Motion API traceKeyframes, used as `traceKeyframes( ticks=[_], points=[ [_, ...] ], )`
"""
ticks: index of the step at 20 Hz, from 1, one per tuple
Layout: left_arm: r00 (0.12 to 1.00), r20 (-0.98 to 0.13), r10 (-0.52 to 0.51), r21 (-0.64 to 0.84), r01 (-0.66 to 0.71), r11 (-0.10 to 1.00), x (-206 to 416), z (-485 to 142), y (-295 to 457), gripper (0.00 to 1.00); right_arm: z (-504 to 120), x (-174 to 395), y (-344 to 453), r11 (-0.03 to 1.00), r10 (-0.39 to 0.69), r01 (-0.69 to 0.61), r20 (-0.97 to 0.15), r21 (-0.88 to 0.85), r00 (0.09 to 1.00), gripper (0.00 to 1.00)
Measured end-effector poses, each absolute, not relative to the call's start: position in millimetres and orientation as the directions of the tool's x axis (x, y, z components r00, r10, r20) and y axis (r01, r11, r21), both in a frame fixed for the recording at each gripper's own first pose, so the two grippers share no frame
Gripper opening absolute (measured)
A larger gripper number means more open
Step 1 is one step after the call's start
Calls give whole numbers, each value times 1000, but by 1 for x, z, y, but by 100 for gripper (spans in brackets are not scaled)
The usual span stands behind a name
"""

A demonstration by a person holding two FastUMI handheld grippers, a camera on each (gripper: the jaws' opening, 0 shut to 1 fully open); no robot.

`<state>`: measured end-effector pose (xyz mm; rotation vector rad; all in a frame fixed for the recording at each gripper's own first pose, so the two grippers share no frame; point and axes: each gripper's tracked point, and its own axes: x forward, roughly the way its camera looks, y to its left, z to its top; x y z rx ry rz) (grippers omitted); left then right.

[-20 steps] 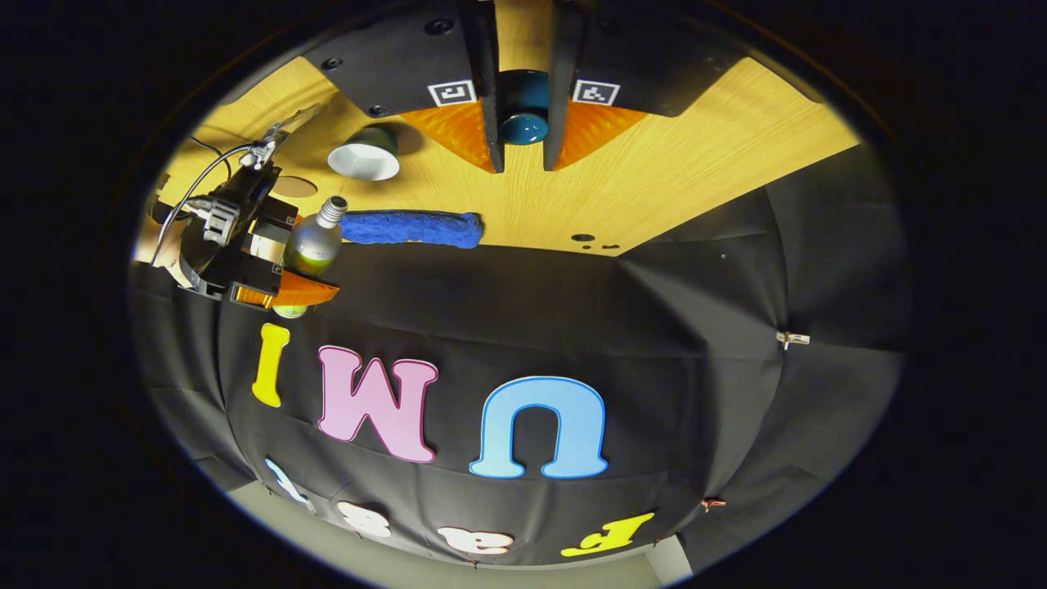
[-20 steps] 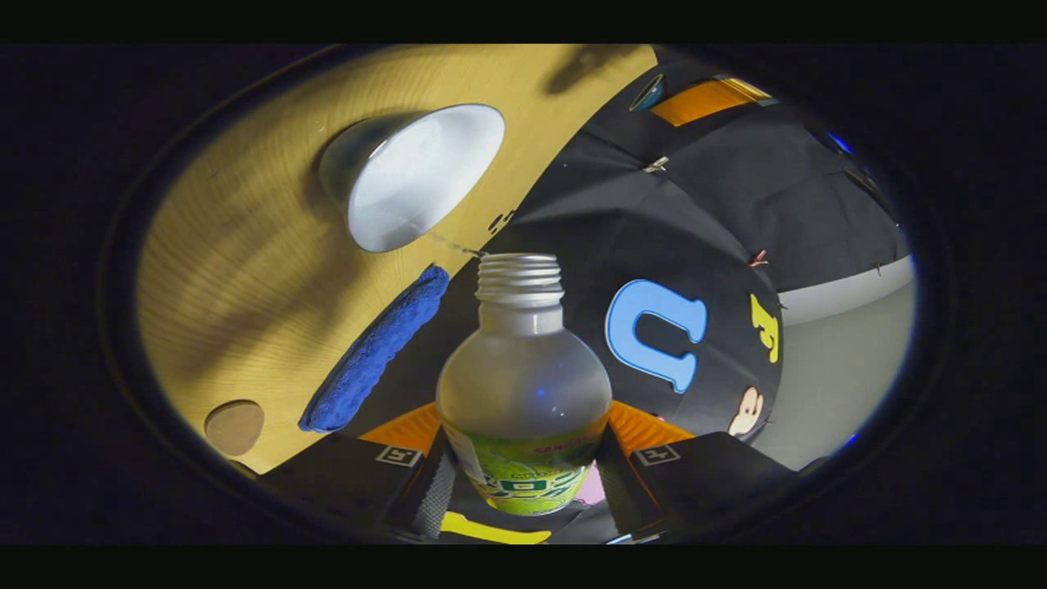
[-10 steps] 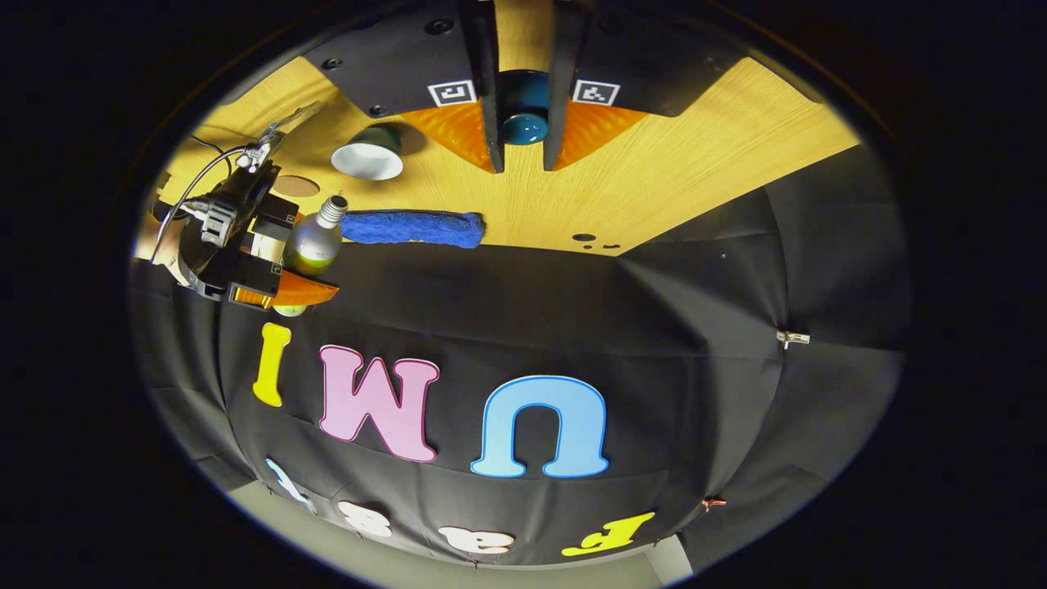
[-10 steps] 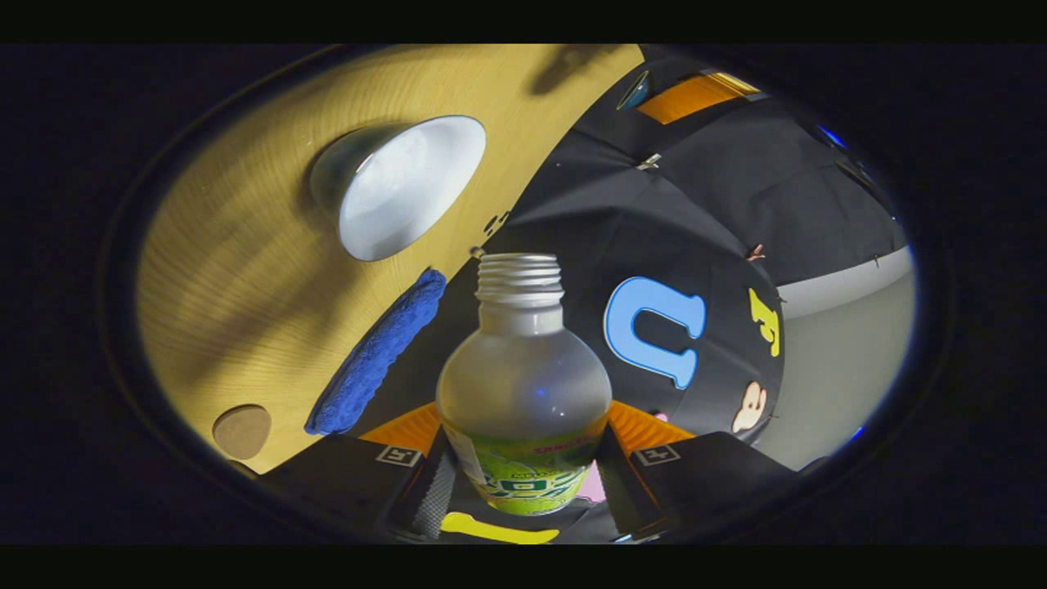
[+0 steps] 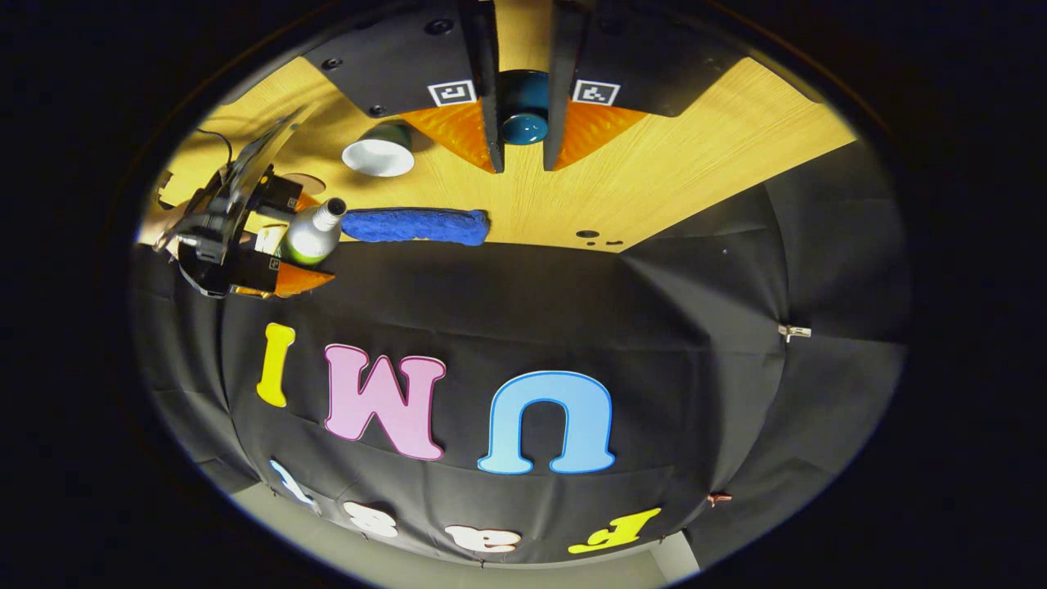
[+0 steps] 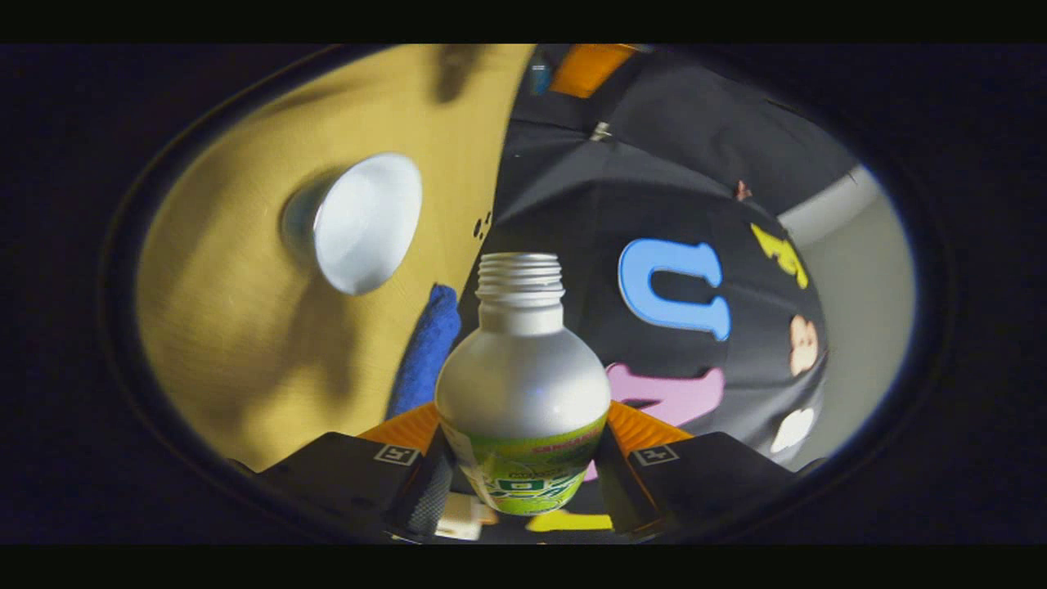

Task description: Open the teacup lid with one hand, grasp the water bottle and pour water into the teacup with the other hand; after pouring, place the water bottle on the coaster and then close the teacup lid.

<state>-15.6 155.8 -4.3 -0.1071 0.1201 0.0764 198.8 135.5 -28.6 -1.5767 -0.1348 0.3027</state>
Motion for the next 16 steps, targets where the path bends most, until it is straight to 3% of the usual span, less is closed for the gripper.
traceKeyframes(
  ticks=[5, 8, 12, 13, 16],
  points=[
    [993, -104, 49, -63, -56, 996, -10, 12, 139, 29, -34, 179, 105, 438, 206, -302, -233, -846, 950, 78],
    [996, -89, 15, -42, -19, 999, 1, 20, 122, 29, -20, 166, 73, 677, 184, -313, -258, -666, 948, 79],
    [996, -82, -40, -49, 36, 998, 19, 25, 94, 29, -10, 149, 33, 851, 171, -284, -280, -441, 945, 79],
    [995, -81, -56, -50, 52, 997, 24, 26, 87, 29, -9, 144, 27, 881, 176, -280, -285, -381, 942, 76],
    [993, -77, -93, -46, 89, 995, 39, 28, 68, 29, -3, 129, 18, 932, 215, -282, -279, -229, 936, 79]
  ],
)
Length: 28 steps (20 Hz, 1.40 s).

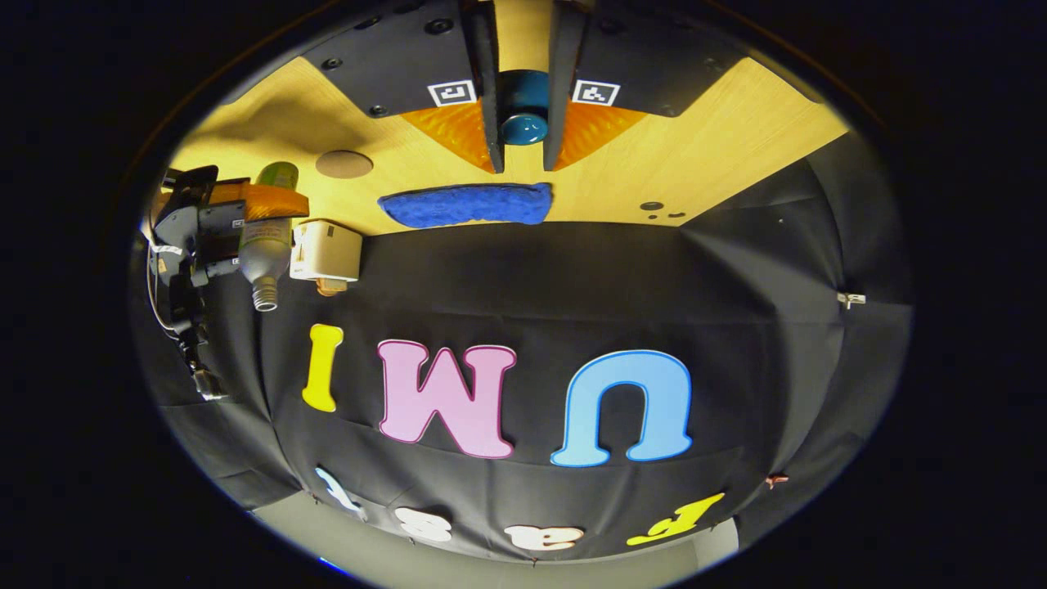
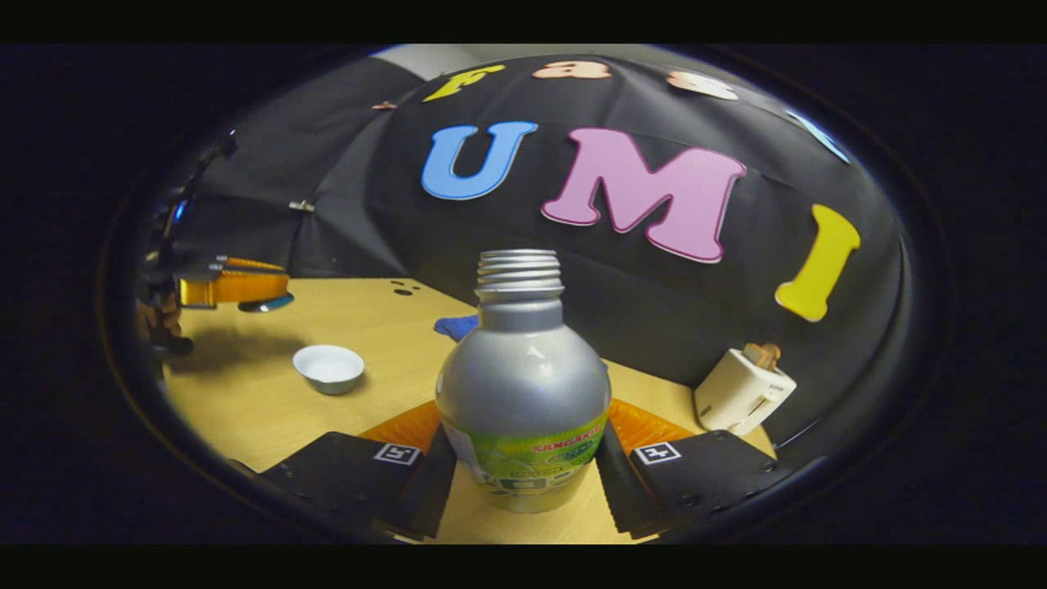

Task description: Open the teacup lid with one hand, grasp the water bottle and pour water into the teacup with the other hand; after pouring, place the water bottle on the coaster and then close the teacup lid.

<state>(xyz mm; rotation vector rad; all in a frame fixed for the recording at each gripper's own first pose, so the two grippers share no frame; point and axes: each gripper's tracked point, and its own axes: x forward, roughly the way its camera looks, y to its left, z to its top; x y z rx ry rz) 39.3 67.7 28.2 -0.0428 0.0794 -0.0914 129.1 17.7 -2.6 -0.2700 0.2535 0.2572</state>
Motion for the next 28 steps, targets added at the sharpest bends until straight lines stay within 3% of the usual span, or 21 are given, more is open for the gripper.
traceKeyframes(
  ticks=[10, 17, 22, 28],
  points=[
    [974, -160, -160, -24, 158, 987, 75, -5, 20, 29, 3, 95, 15, 946, 244, -287, -252, -150, 936, 80],
    [974, -150, -168, -7, 169, 986, 81, -3, 10, 29, 5, 94, 17, 951, 253, -287, -246, -113, 936, 80],
    [973, -153, -174, -27, 172, 985, 80, -6, 7, 29, 5, 129, -15, 980, 179, -193, -204, -50, 962, 80],
    [979, -124, -164, -25, 162, 986, 73, 2, 12, 29, -12, 188, -46, 984, 113, -82, -201, 155, 973, 79]
  ],
)
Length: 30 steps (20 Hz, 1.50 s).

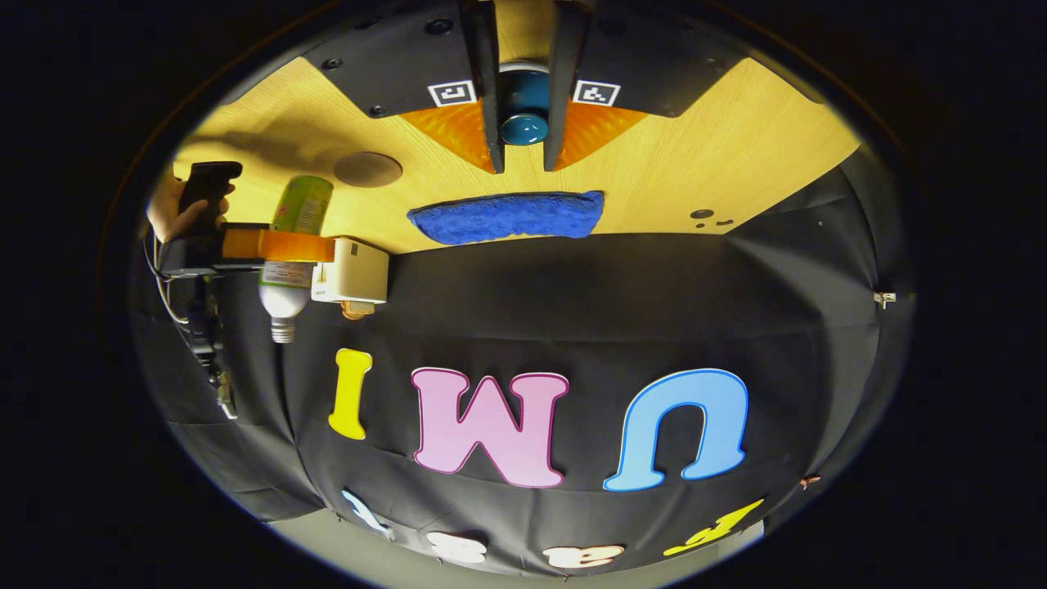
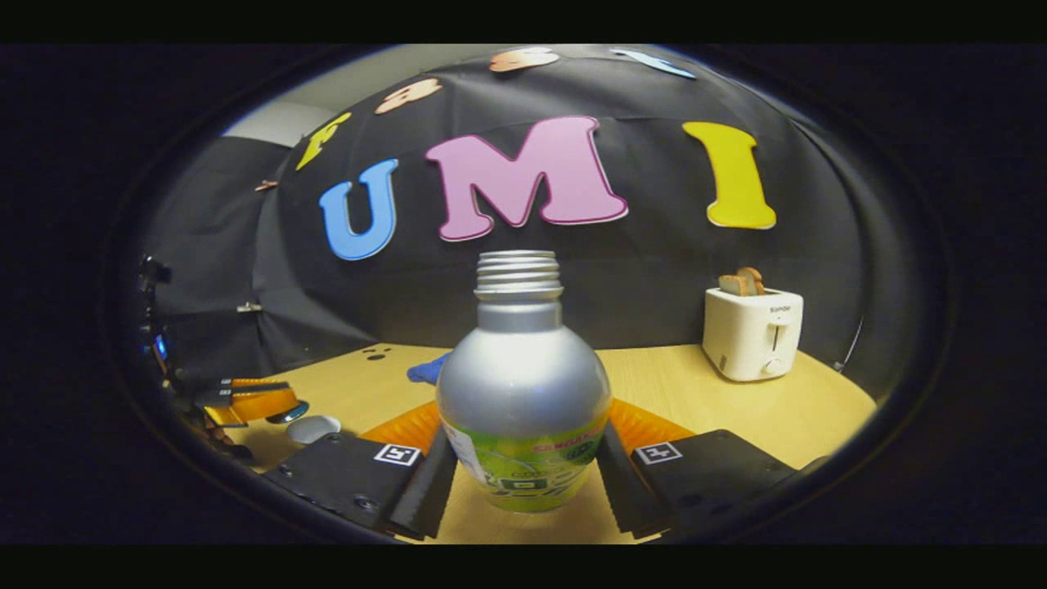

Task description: Open the teacup lid with one hand, grasp the water bottle and pour water into the teacup with the other hand; after pouring, place the water bottle on the coaster and then close the teacup lid.

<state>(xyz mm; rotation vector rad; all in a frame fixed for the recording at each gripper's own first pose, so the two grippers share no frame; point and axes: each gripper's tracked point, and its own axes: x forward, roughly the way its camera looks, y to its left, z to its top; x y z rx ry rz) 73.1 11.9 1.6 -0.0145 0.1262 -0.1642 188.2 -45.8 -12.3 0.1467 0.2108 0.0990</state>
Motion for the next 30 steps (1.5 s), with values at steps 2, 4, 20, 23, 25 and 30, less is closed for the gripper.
traceKeyframes(
  ticks=[2, 4, 20, 23, 25, 30],
  points=[
    [980, -120, -159, -26, 157, 987, 71, 2, 15, 29, -15, 207, -45, 982, 110, -76, -192, 175, 975, 80],
    [980, -120, -156, -29, 154, 988, 70, 1, 17, 29, -19, 224, -45, 986, 99, -70, -192, 150, 976, 80],
    [986, -120, -113, -42, 109, 993, 56, -2, 40, 29, -68, 244, -26, 992, 115, -98, -263, 77, 958, 84],
    [988, -115, -104, -41, 100, 994, 51, 1, 43, 29, -75, 239, -25, 993, 104, -82, -301, 87, 948, 99],
    [989, -112, -101, -40, 97, 994, 48, 3, 43, 29, -74, 235, -29, 995, 84, -62, -319, 78, 944, 94],
    [991, -90, -96, -32, 94, 995, 38, 13, 41, 29, -73, 210, -30, 998, 62, -45, -359, 54, 931, 99]
  ],
)
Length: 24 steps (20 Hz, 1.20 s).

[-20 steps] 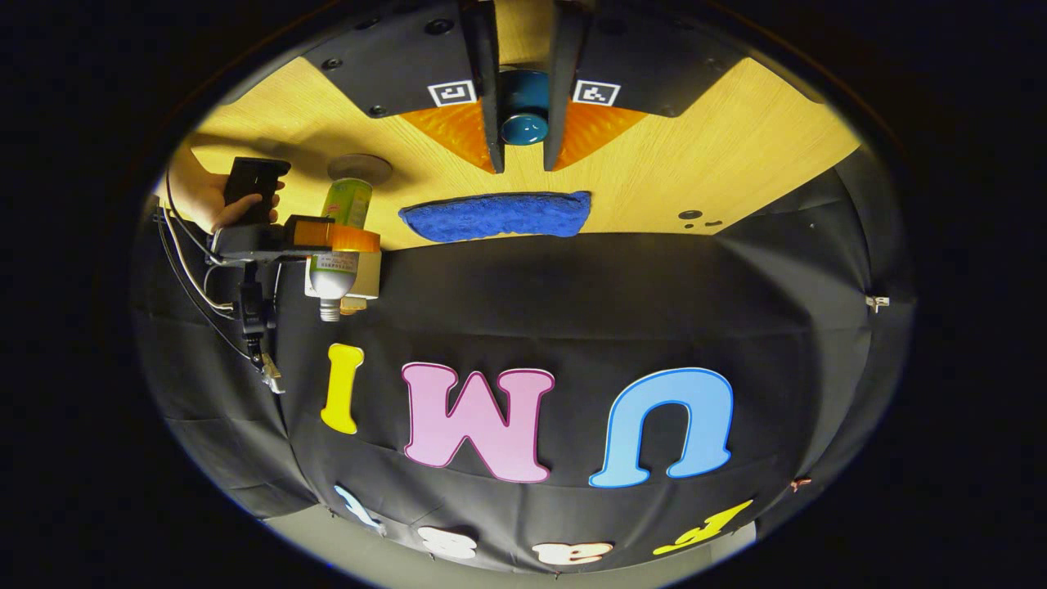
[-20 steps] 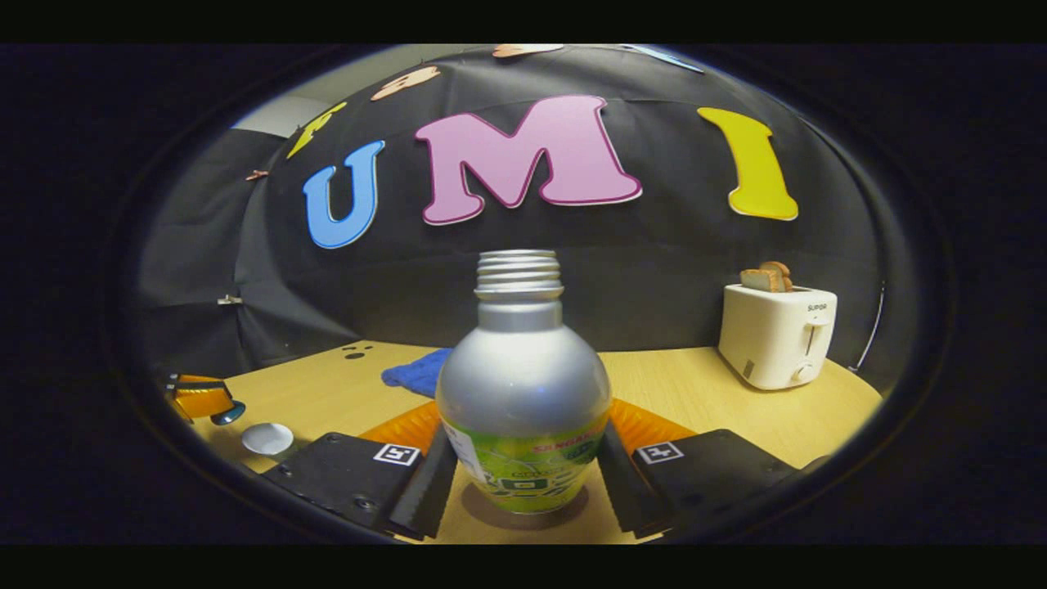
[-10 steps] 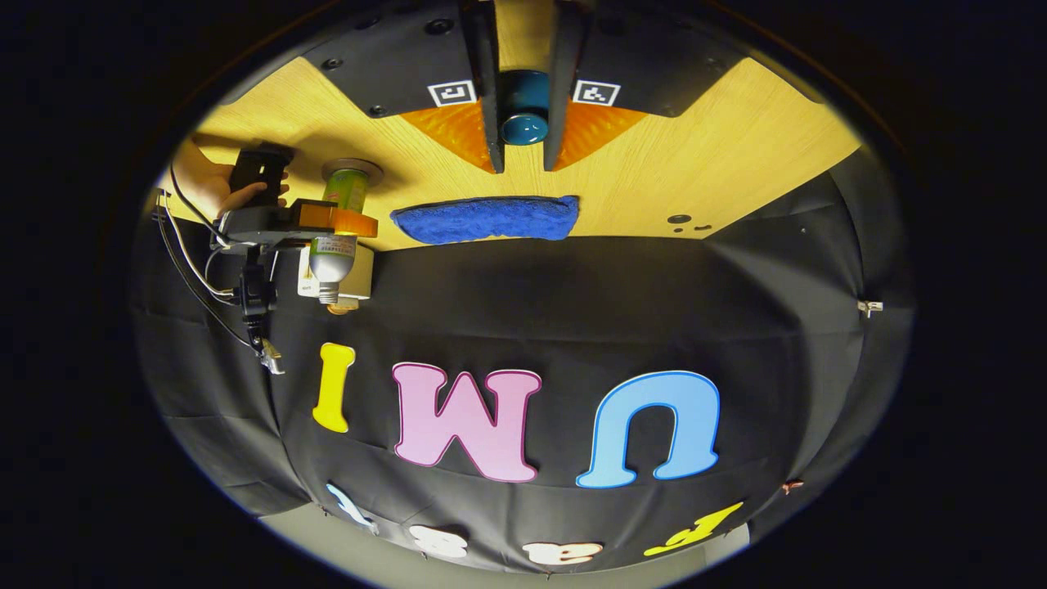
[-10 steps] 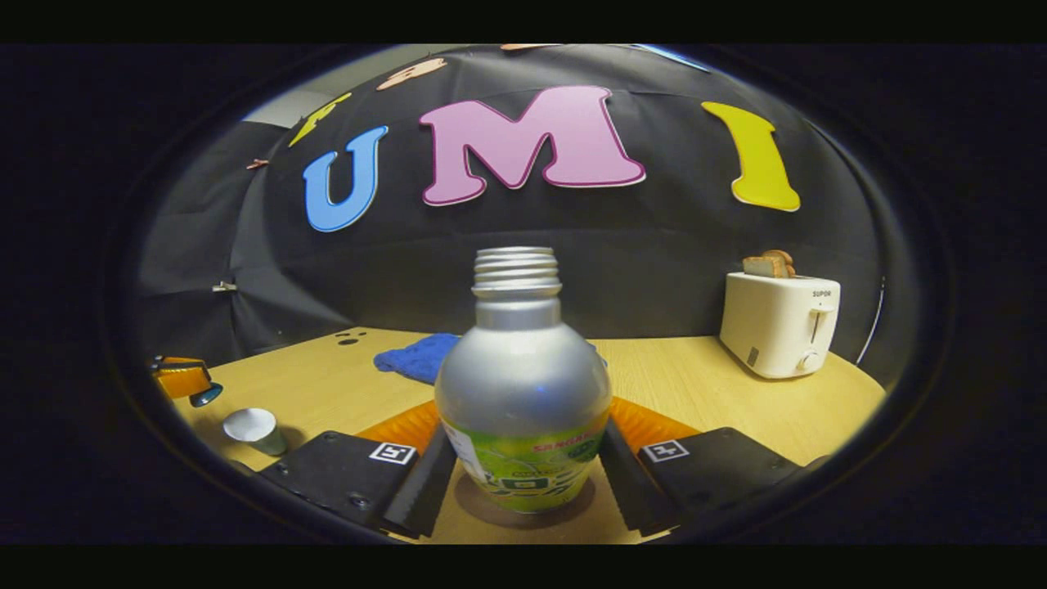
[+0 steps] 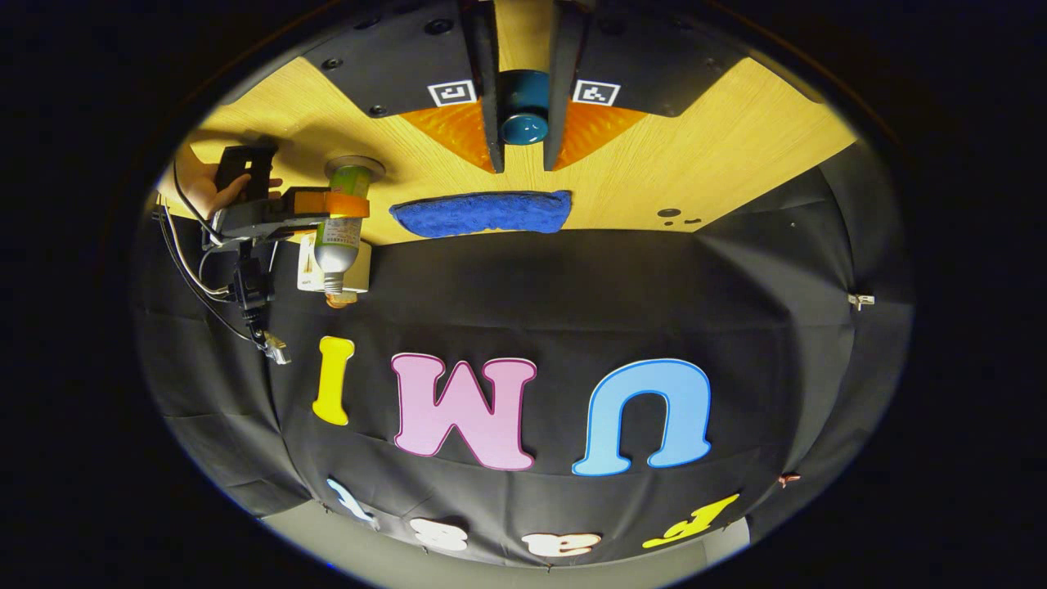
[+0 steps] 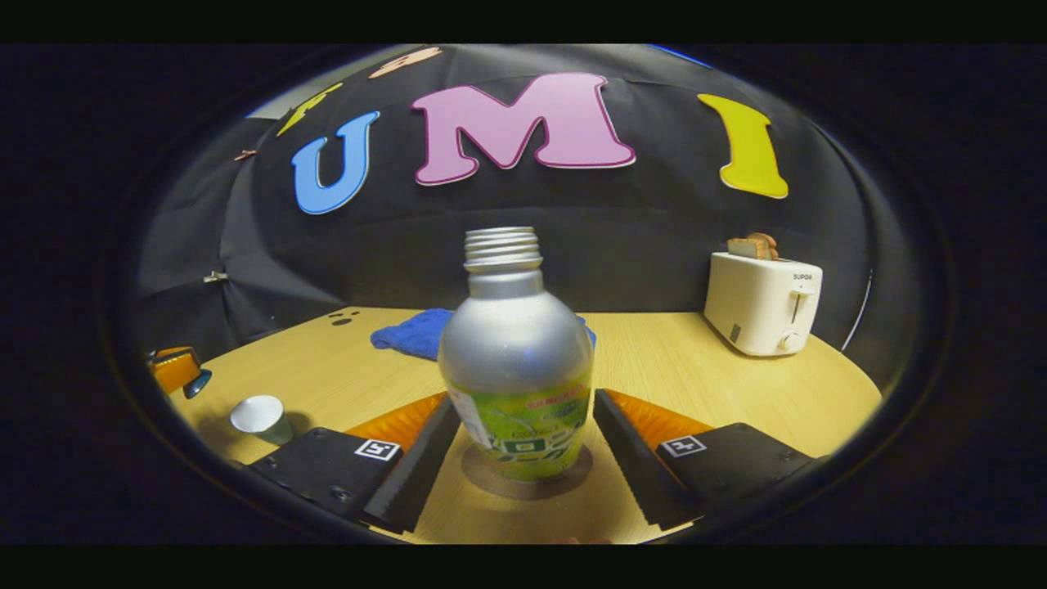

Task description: Open the teacup lid with one hand, grasp the water bottle and pour water into the teacup with the other hand; after pouring, place the water bottle on the coaster and then close the teacup lid.

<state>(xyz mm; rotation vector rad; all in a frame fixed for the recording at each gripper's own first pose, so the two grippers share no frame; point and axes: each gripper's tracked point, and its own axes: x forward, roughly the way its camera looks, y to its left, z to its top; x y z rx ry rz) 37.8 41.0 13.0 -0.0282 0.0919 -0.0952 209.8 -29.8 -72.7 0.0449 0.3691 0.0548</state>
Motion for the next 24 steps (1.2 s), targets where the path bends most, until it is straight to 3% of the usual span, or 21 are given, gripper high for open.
traceKeyframes(
  ticks=[7, 12, 18, 24],
  points=[
    [992, -63, -107, -30, 106, 994, 34, 23, 34, 30, -64, 158, -36, 996, 50, -21, -349, 87, 936, 99],
    [987, -113, -110, -22, 108, 994, 51, 3, 28, 29, -40, 118, -54, 994, -47, 16, -280, -111, 959, 99],
    [976, -166, -143, -17, 142, 990, 80, -19, 13, 29, -24, 84, -24, 997, 25, -41, -231, -65, 973, 96],
    [957, -238, -165, -26, 163, 986, 92, -43, 1, 30, -34, 77, -22, 997, 25, -41, -234, -63, 972, 97]
  ],
)
